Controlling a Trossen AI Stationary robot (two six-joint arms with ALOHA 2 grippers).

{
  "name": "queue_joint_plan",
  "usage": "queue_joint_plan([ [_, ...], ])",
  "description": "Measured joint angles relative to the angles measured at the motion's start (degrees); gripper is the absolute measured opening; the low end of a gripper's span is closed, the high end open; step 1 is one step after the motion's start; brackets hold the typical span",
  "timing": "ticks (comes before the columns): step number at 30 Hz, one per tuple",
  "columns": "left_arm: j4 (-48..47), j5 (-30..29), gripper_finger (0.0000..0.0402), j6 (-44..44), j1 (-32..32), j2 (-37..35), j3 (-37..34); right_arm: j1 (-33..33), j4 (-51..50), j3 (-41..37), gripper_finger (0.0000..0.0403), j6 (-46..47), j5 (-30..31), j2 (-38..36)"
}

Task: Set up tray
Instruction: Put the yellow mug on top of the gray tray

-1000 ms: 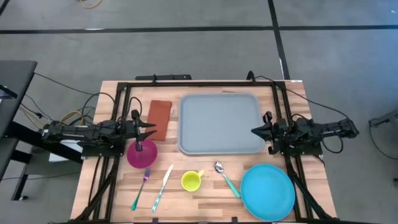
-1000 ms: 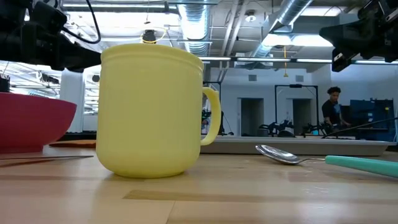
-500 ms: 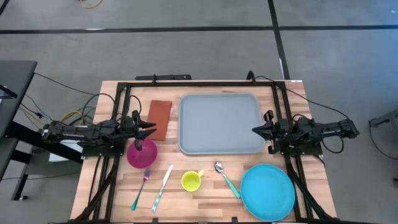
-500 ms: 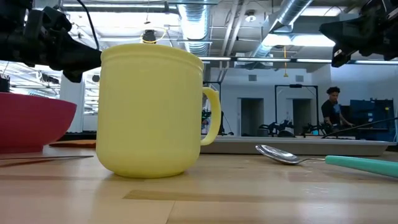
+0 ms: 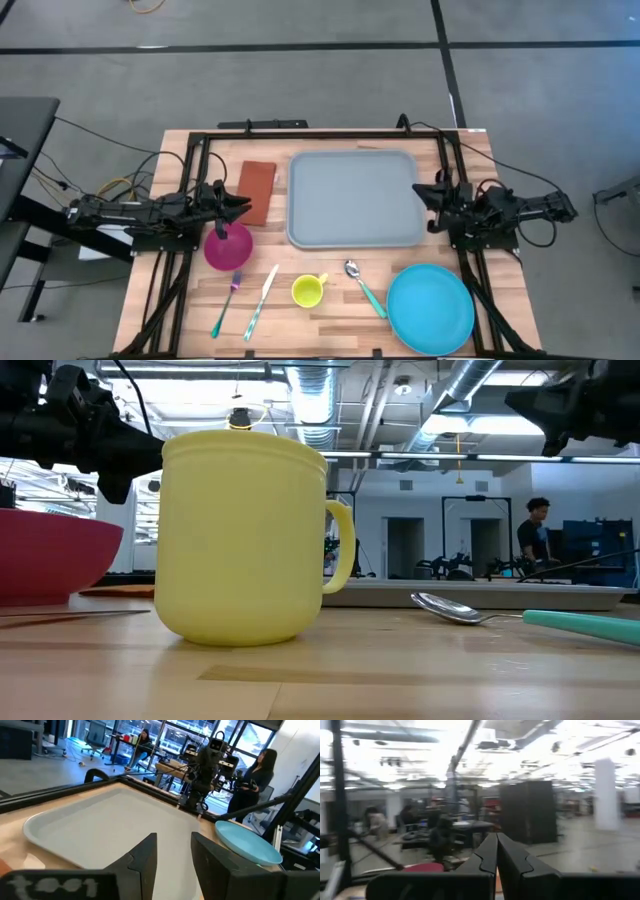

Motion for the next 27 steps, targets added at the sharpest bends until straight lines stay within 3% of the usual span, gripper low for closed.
queue_joint_plan([
  [7,3.0,-4.9,0.0107,1.3,0.0,0.0,0.4,0.0,-0.1,0.0,0.0011,3.1,-0.7,0.1],
  [12,3.4,-3.6,0.0107,7.3,0.0,1.5,5.6,0.1,-0.4,0.0,0.0033,7.2,-1.4,0.1],
  [16,3.5,-1.6,0.0107,13.2,-0.4,8.1,10.2,0.1,0.5,0.2,0.0062,10.0,-2.0,0.1],
  [20,3.6,-7.7,0.0107,17.2,-0.3,16.3,14.9,0.1,2.2,2.6,0.0095,10.6,-2.2,2.8],
  [27,3.7,-12.1,0.0107,18.8,-0.2,29.2,20.2,1.5,5.8,10.3,0.0147,12.2,-6.0,15.8],
])
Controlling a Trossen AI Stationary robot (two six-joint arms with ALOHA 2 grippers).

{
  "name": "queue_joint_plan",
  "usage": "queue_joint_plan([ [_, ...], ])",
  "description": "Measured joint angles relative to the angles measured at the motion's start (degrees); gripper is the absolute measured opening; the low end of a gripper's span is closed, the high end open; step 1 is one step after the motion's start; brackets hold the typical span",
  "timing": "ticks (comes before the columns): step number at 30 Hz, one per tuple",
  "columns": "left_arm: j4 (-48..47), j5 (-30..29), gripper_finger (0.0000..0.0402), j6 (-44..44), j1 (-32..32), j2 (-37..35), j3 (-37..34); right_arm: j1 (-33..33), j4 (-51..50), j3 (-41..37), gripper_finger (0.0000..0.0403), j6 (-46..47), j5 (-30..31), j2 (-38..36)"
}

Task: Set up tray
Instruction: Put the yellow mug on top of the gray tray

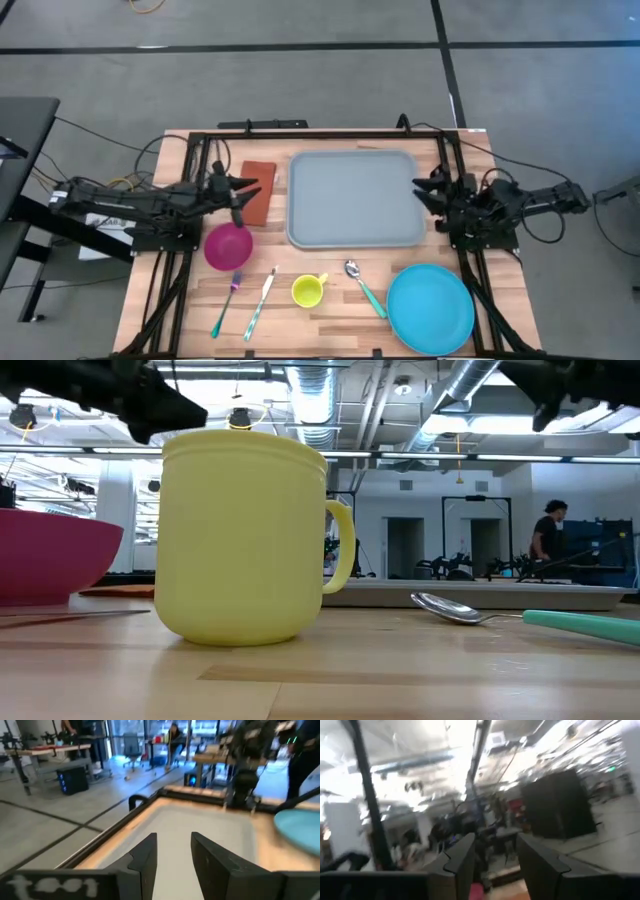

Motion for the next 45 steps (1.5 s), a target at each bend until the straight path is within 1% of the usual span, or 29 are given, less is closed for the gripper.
queue_joint_plan([
  [4,0.0,-3.2,0.0107,-0.4,0.0,5.4,1.7,2.1,-0.2,3.7,0.0153,-0.8,-2.3,12.0],
  [6,0.0,-3.8,0.0107,-1.3,0.0,7.5,2.2,3.4,-0.2,5.1,0.0149,-1.6,-3.5,18.8],
  [10,0.1,-3.9,0.0107,-3.1,0.0,10.4,2.4,6.1,0.1,7.6,0.0132,-4.7,-8.4,32.5],
  [13,0.1,-3.9,0.0107,-5.4,0.0,12.1,2.4,7.7,4.2,10.2,0.0121,-5.8,-9.3,42.2],
  [16,0.1,-3.9,0.0107,-8.2,0.0,13.5,2.4,8.5,7.2,14.0,0.0118,-6.0,-9.5,52.5],
  [19,0.1,-3.9,0.0107,-10.4,0.0,14.6,2.5,9.0,7.4,19.2,0.0125,-6.5,-11.2,61.8],
  [23,-0.1,-3.9,0.0107,-12.7,0.0,16.1,2.5,9.0,6.8,25.7,0.0146,-8.5,-17.5,71.5],
  [26,-0.3,-3.9,0.0107,-13.4,0.0,17.1,2.5,8.6,6.7,29.9,0.0163,-8.6,-22.7,76.4],
  [28,-0.3,-3.8,0.0107,-13.4,0.0,17.4,2.5,8.4,6.6,32.2,0.0173,-8.6,-24.8,79.3],
  [33,-0.2,-3.8,0.0107,-13.4,0.0,17.8,2.5,8.1,5.0,37.0,0.019,-8.6,-25.8,85.4],
  [37,-0.3,-3.7,0.0107,-13.7,0.0,17.8,2.5,7.4,0.6,39.6,0.0193,-9.0,-25.9,88.9],
  [40,-0.3,-3.6,0.0107,-13.7,0.0,17.8,2.5,6.5,-2.0,40.6,0.0192,-9.4,-25.9,90.0],
  [45,-0.4,-3.5,0.0107,-13.7,0.0,17.8,2.5,5.0,-2.4,40.9,0.0186,-9.2,-25.9,90.2],
])
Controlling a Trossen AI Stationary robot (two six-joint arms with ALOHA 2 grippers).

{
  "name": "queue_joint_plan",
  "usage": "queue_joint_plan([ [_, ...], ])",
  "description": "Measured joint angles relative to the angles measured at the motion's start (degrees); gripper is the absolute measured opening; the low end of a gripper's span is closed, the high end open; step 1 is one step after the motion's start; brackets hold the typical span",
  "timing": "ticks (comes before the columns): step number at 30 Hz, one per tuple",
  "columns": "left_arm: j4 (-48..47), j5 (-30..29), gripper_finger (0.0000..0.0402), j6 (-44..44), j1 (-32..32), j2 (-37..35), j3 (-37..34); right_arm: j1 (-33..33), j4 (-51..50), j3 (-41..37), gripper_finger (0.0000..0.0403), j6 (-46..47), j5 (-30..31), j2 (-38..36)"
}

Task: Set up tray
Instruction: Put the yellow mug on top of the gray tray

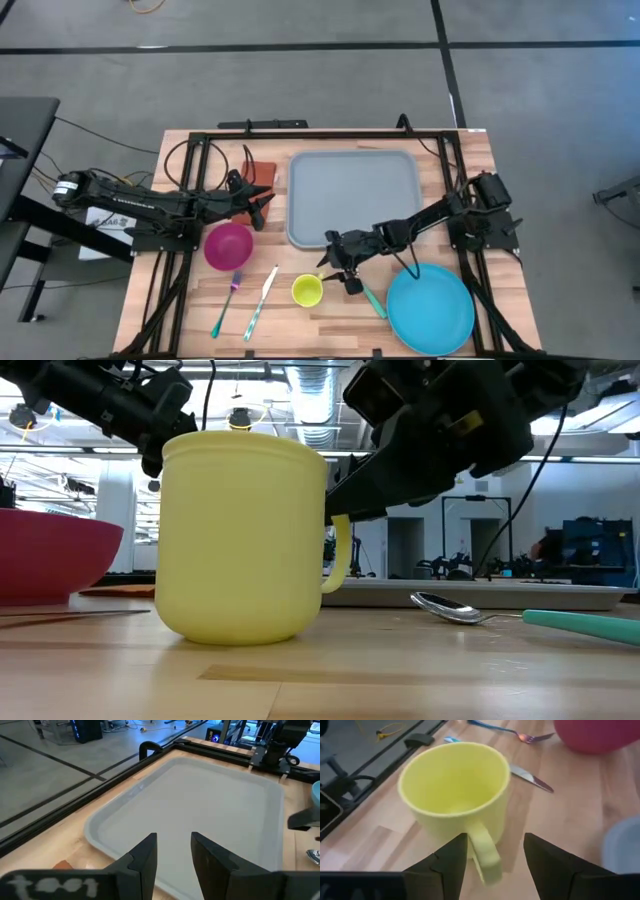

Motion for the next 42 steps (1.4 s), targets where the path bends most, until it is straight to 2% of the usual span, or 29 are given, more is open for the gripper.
queue_joint_plan([
  [3,0.0,0.0,0.0107,0.0,0.0,0.0,0.0,-0.6,-0.2,0.0,0.0183,0.0,-0.2,0.0],
  [9,0.0,0.0,0.0107,0.0,0.0,0.0,0.0,-0.8,-1.2,0.0,0.0167,-0.3,-4.7,-0.1],
  [33,0.0,-0.2,0.0107,0.0,0.0,0.0,0.0,1.5,-0.5,0.0,0.0113,-0.4,-4.3,-0.1],
  [42,0.0,-0.2,0.0107,0.0,0.0,0.0,0.0,1.5,-0.6,0.0,0.0074,-0.3,-3.0,-0.1],
])
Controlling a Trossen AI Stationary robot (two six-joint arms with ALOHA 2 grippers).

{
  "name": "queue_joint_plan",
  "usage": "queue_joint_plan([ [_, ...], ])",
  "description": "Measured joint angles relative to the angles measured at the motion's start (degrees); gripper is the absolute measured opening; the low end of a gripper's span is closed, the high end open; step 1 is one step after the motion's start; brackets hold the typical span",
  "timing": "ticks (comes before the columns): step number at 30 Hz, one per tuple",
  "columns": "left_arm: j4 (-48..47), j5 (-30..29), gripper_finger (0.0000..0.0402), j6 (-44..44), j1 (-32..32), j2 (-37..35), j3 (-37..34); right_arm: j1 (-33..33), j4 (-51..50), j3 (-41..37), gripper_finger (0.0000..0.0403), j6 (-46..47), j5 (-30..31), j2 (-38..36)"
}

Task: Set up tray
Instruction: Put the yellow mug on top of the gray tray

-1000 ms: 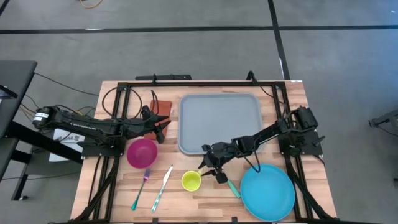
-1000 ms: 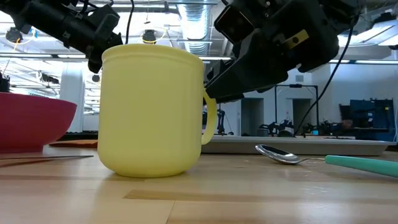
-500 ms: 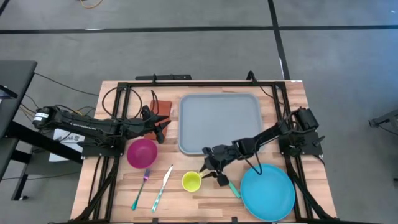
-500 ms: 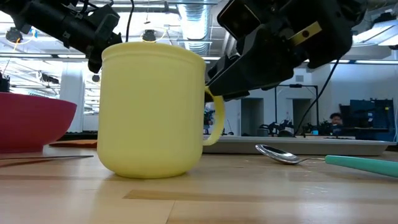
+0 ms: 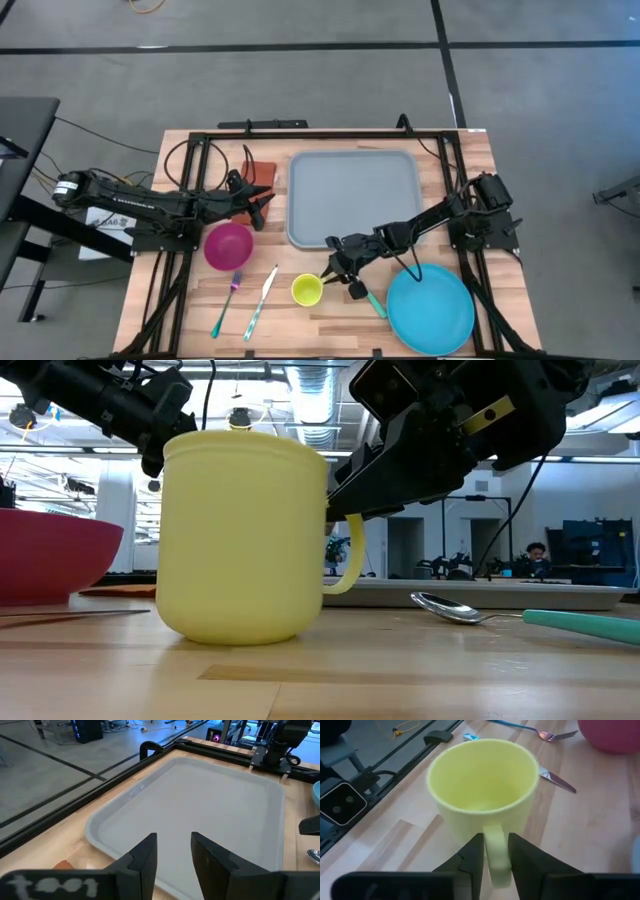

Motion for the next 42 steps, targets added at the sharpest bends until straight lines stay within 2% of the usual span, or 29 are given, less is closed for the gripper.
queue_joint_plan([
  [4,0.0,0.0,0.0107,0.0,0.0,0.0,0.0,0.0,0.3,0.0,0.0054,0.4,0.2,0.0],
  [7,0.0,0.0,0.0107,0.0,0.0,0.0,0.0,0.2,2.1,-0.1,0.0047,4.5,1.1,0.0],
  [12,-0.1,0.1,0.0107,0.0,0.0,0.0,0.0,0.8,3.5,-0.1,0.0054,13.1,5.7,-0.1],
  [17,-0.2,0.1,0.0107,0.0,0.0,0.0,0.0,0.5,3.1,-0.1,0.0053,19.0,7.0,-0.7],
  [20,-0.2,0.1,0.0107,0.0,0.0,0.0,0.0,-0.5,1.6,0.0,0.0052,22.8,10.0,-2.4],
  [25,-0.2,0.3,0.0107,0.0,0.0,0.0,0.0,-2.1,-4.1,0.0,0.0052,21.3,10.8,-8.5],
  [28,-0.2,0.3,0.0107,0.0,0.0,0.0,0.0,-3.3,-10.3,0.0,0.0052,21.0,11.0,-14.1],
  [31,-0.2,0.3,0.0107,0.0,0.0,0.0,0.0,-4.8,-22.2,0.0,0.0052,21.0,14.4,-20.4],
  [37,-0.2,0.3,0.0107,-0.4,0.0,0.0,0.0,-7.7,-50.4,0.0,0.0052,21.6,27.6,-32.1],
  [42,-0.2,0.3,0.0107,-0.6,0.0,0.0,0.0,-10.2,-64.1,-0.1,0.0052,27.5,41.5,-38.1],
])
